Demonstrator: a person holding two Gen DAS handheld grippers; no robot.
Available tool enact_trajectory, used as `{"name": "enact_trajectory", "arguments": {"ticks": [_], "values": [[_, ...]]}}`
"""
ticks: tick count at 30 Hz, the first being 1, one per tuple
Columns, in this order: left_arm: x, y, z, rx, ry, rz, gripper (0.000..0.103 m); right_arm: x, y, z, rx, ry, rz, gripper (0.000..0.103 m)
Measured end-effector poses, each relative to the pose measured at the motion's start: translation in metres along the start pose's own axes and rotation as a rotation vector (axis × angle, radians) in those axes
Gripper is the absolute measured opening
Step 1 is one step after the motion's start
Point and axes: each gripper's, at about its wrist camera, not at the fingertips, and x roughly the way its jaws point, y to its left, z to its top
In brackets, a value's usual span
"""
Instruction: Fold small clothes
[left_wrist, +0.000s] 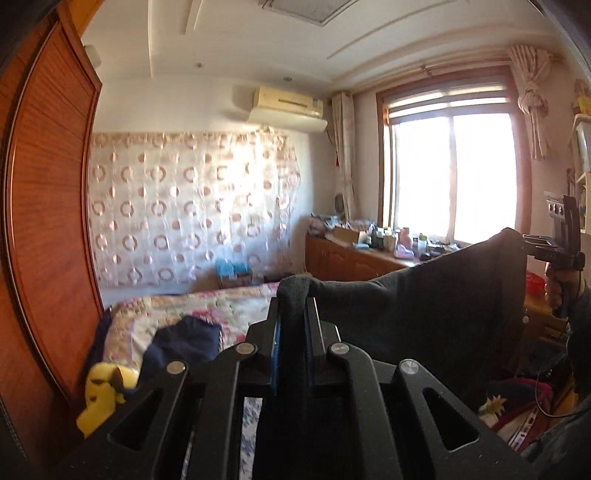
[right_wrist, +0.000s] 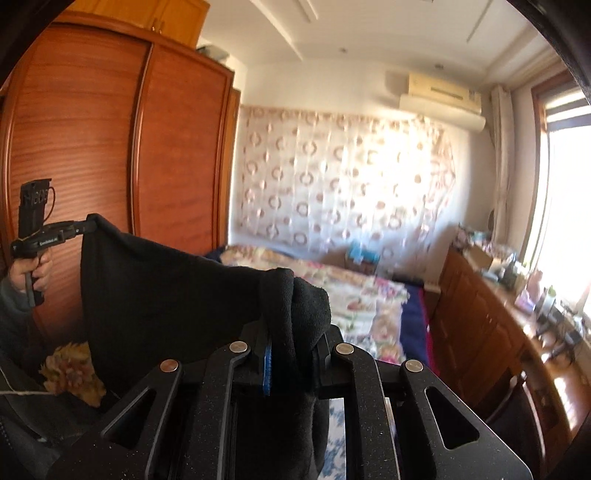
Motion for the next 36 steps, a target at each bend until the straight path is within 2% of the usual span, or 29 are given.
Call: {"name": "enact_trajectory", "arguments": {"ticks": [3,5,10,14,15,18,20,25,29,32,34,35,36], "values": [[0.018,0.009,0.009,0.015,0.001,0.038,0.007,0.002,-0.009,0.015,-0.002,-0.024,-0.011,0.012],[0.042,0.018,0.011,0.017,0.021,0.051,0.007,0.021,-0.02,0.022,-0.007,-0.013,-0.035,0.012],[0.154,0.053,-0.005,0.013,0.13,0.118,0.009,0.125,-0.064,0.02,0.005,0.116,-0.072,0.012],[0.255,0.077,-0.036,0.04,0.213,0.172,0.016,0.243,-0.099,-0.009,0.013,0.228,-0.119,0.015],[0.282,0.088,-0.05,0.038,0.269,0.169,0.017,0.275,-0.109,-0.023,0.032,0.276,-0.128,0.023],[0.313,0.094,-0.083,-0.016,0.375,0.115,0.027,0.343,-0.133,-0.068,0.121,0.388,-0.192,0.044],[0.318,0.088,-0.101,0.01,0.414,0.11,0.034,0.366,-0.141,-0.097,0.16,0.43,-0.183,0.044],[0.318,0.07,-0.137,0.013,0.509,0.086,0.039,0.379,-0.142,-0.142,0.167,0.496,-0.14,0.045],[0.309,0.048,-0.161,0.008,0.554,0.051,0.04,0.366,-0.131,-0.158,0.192,0.503,-0.103,0.045],[0.302,0.036,-0.181,0.011,0.621,0.046,0.04,0.348,-0.119,-0.172,0.223,0.516,-0.093,0.045],[0.3,0.032,-0.196,-0.012,0.655,0.019,0.04,0.333,-0.11,-0.184,0.25,0.529,-0.077,0.056],[0.298,0.031,-0.201,-0.019,0.669,0.003,0.04,0.325,-0.108,-0.191,0.269,0.536,-0.062,0.064],[0.295,0.026,-0.209,-0.018,0.682,-0.005,0.04,0.32,-0.104,-0.199,0.275,0.55,-0.054,0.066]]}}
